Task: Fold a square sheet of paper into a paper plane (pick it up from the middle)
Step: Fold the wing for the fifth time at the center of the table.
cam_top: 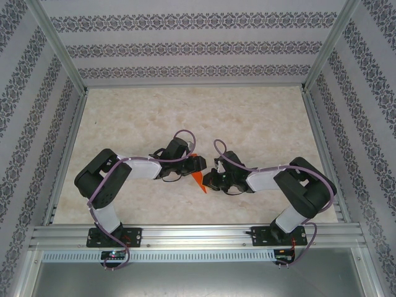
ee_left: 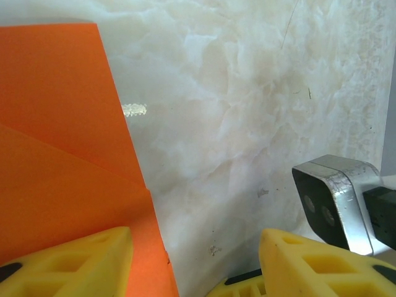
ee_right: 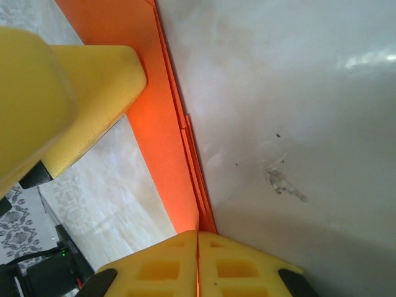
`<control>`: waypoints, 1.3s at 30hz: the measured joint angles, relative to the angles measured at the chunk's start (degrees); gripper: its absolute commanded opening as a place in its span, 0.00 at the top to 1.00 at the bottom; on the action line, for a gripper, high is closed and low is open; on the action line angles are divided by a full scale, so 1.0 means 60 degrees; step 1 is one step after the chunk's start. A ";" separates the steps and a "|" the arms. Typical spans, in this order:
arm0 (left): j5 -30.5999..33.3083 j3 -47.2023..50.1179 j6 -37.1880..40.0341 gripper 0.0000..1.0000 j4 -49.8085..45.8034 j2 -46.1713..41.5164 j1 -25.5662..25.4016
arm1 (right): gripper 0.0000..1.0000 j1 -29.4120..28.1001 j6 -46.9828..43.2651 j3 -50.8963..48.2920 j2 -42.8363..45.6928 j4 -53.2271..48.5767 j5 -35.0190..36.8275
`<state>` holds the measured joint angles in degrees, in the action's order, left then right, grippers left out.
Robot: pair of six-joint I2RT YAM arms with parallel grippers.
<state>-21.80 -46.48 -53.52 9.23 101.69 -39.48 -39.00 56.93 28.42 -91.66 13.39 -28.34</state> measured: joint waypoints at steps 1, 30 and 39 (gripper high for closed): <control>0.0000 0.0000 0.0000 0.42 0.0000 0.0000 0.0000 | 0.85 0.0000 -0.0051 0.0000 0.0124 -0.0208 0.0040; -0.0062 -0.0237 0.0135 0.43 -0.0339 0.0091 0.0000 | 0.66 -0.0517 -0.1552 0.1220 0.0925 -0.3042 0.0397; -0.0069 -0.0251 0.0135 0.43 -0.0353 0.0106 0.0000 | 0.72 -0.0627 -0.1763 0.1453 0.0375 -0.3315 0.0685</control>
<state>-22.22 -47.99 -52.71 7.11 102.32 -39.48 -42.76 46.35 37.15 -89.41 -6.50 -24.23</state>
